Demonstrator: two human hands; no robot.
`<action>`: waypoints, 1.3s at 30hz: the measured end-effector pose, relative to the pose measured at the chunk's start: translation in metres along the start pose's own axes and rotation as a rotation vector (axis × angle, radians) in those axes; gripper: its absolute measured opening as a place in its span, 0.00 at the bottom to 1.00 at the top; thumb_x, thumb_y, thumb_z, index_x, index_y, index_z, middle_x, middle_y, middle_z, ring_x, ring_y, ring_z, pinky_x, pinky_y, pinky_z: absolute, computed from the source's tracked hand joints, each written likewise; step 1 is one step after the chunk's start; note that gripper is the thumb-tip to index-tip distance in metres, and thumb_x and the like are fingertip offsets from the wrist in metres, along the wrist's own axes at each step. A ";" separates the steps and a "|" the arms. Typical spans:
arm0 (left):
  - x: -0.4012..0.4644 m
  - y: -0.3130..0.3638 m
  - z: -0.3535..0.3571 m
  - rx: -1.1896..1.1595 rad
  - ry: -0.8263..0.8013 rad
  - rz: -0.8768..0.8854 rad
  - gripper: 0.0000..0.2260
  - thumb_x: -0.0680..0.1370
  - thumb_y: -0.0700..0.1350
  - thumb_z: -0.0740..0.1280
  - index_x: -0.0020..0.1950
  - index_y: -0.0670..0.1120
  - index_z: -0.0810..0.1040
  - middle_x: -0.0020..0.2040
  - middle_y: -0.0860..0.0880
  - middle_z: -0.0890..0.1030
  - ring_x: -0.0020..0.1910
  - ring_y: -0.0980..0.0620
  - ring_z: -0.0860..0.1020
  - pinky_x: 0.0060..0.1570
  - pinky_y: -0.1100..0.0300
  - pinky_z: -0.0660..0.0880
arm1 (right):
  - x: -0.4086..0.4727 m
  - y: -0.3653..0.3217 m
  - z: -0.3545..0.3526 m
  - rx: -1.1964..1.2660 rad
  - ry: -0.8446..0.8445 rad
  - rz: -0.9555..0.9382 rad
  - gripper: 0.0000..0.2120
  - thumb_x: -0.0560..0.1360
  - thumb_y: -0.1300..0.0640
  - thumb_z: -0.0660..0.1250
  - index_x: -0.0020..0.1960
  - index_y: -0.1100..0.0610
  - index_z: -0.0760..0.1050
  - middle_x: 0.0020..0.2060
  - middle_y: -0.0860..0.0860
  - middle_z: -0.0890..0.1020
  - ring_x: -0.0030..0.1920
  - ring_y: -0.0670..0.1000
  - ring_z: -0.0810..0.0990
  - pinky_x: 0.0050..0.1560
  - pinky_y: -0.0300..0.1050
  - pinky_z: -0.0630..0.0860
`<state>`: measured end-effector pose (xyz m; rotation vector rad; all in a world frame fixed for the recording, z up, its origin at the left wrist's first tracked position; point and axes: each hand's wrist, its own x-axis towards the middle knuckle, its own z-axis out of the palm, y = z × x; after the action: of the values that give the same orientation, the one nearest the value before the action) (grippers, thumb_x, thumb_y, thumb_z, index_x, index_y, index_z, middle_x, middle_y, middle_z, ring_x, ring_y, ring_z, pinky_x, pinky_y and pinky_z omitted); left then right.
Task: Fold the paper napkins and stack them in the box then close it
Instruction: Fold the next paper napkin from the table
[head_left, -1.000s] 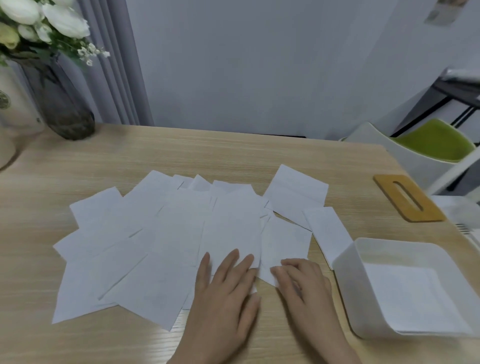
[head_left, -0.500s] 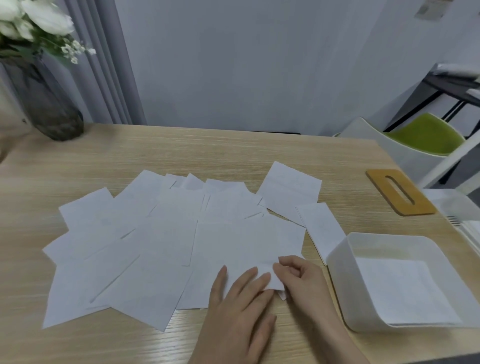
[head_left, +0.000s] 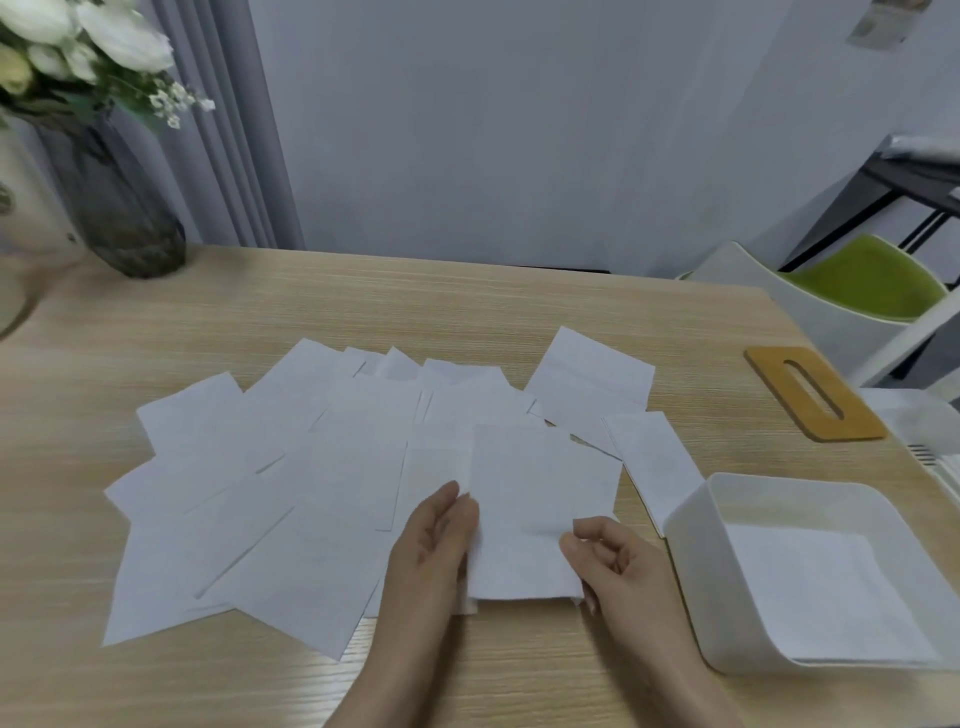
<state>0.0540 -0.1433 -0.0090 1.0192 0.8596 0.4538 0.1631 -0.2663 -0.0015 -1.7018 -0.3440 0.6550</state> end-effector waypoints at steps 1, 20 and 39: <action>0.001 0.001 -0.002 -0.014 -0.015 -0.036 0.15 0.78 0.49 0.68 0.64 0.51 0.77 0.57 0.53 0.84 0.55 0.57 0.82 0.58 0.56 0.77 | 0.000 0.000 0.002 -0.009 -0.013 0.002 0.04 0.76 0.65 0.67 0.42 0.60 0.77 0.20 0.46 0.72 0.22 0.42 0.66 0.25 0.31 0.63; 0.005 0.013 -0.090 -0.066 0.264 0.124 0.09 0.78 0.35 0.65 0.53 0.43 0.82 0.47 0.44 0.86 0.46 0.45 0.84 0.48 0.49 0.78 | 0.013 -0.010 0.075 -0.202 -0.165 -0.026 0.07 0.74 0.59 0.69 0.49 0.50 0.81 0.37 0.52 0.82 0.33 0.46 0.77 0.34 0.34 0.73; 0.016 0.003 -0.124 -0.084 0.306 0.173 0.12 0.72 0.40 0.68 0.53 0.51 0.82 0.50 0.50 0.86 0.50 0.47 0.83 0.47 0.52 0.78 | 0.064 -0.018 0.145 -0.344 -0.141 0.044 0.24 0.67 0.55 0.73 0.61 0.49 0.69 0.39 0.46 0.79 0.43 0.47 0.78 0.50 0.49 0.75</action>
<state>-0.0350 -0.0631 -0.0438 0.9645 1.0185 0.8018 0.1307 -0.1109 -0.0171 -1.9981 -0.5442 0.7843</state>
